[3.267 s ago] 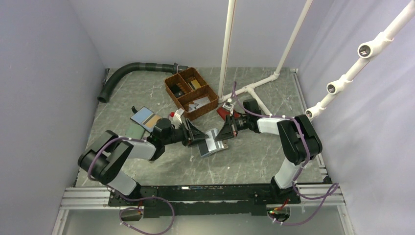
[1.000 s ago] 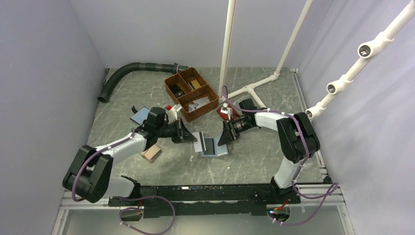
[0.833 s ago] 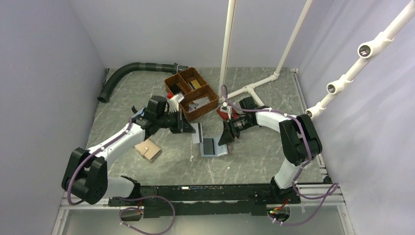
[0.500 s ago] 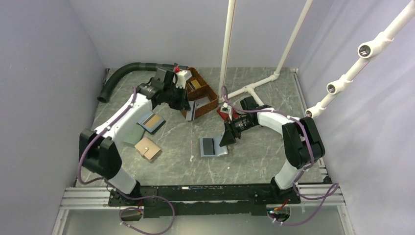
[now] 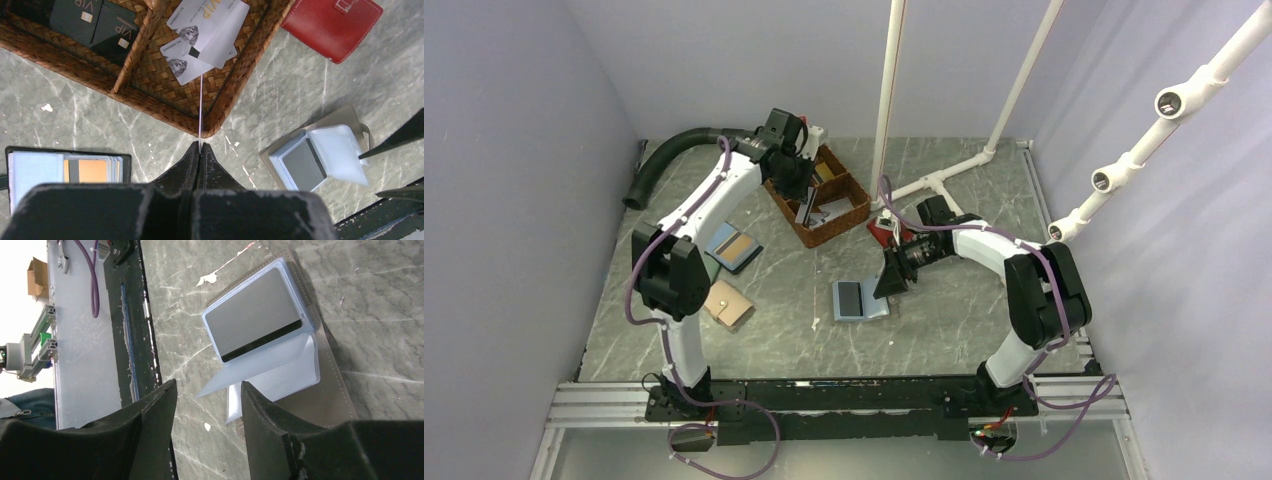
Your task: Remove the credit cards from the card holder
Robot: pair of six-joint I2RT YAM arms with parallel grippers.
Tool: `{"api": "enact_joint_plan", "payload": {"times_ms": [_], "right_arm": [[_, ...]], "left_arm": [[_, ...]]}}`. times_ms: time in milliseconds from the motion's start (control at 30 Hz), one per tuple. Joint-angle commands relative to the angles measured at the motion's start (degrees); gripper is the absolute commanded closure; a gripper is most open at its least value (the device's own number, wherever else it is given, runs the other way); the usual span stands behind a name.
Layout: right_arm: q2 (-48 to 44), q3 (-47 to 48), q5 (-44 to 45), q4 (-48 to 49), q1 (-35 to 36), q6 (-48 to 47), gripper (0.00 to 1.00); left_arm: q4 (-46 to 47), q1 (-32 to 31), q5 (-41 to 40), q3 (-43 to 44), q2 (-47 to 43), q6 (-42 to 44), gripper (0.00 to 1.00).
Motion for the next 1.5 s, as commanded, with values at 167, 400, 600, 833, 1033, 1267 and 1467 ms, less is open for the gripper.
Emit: {"api": "enact_joint_plan", "payload": {"times_ms": [167,400,600,833,1033,1267,1467], "right_arm": [[-2.1,0.3,-2.6,0.4,-0.9,-1.5,0.47],[-1.8,0.3,-2.8,0.5,-0.9,-1.3,0.47],[-1.7,0.3,-2.8,0.5,-1.0,-1.3,0.47],[-1.5,0.3,-2.9,0.4,-1.0,-1.4,0.47],[-1.4,0.4,-2.9,0.3,-1.0,-1.4,0.47],[-1.6,0.4,-2.9,0.2,-1.0,-1.5,0.47],[-1.7,0.4,-2.9,0.0,-1.1,-1.7,0.47]], "left_arm": [[-1.7,-0.1,-3.5,8.5,6.2,-0.1,1.00],[-3.4,-0.1,-5.9,13.9,11.2,0.7,1.00],[-4.5,-0.6,-7.6,17.2,14.7,0.9,1.00],[-5.3,-1.5,-8.8,18.6,17.2,1.2,1.00],[-5.5,-1.8,-8.9,19.7,18.8,1.0,0.95],[-5.9,-2.2,-8.5,20.9,20.3,0.2,0.88],[-5.6,-2.3,-5.5,21.0,20.7,-2.3,0.77]]}}
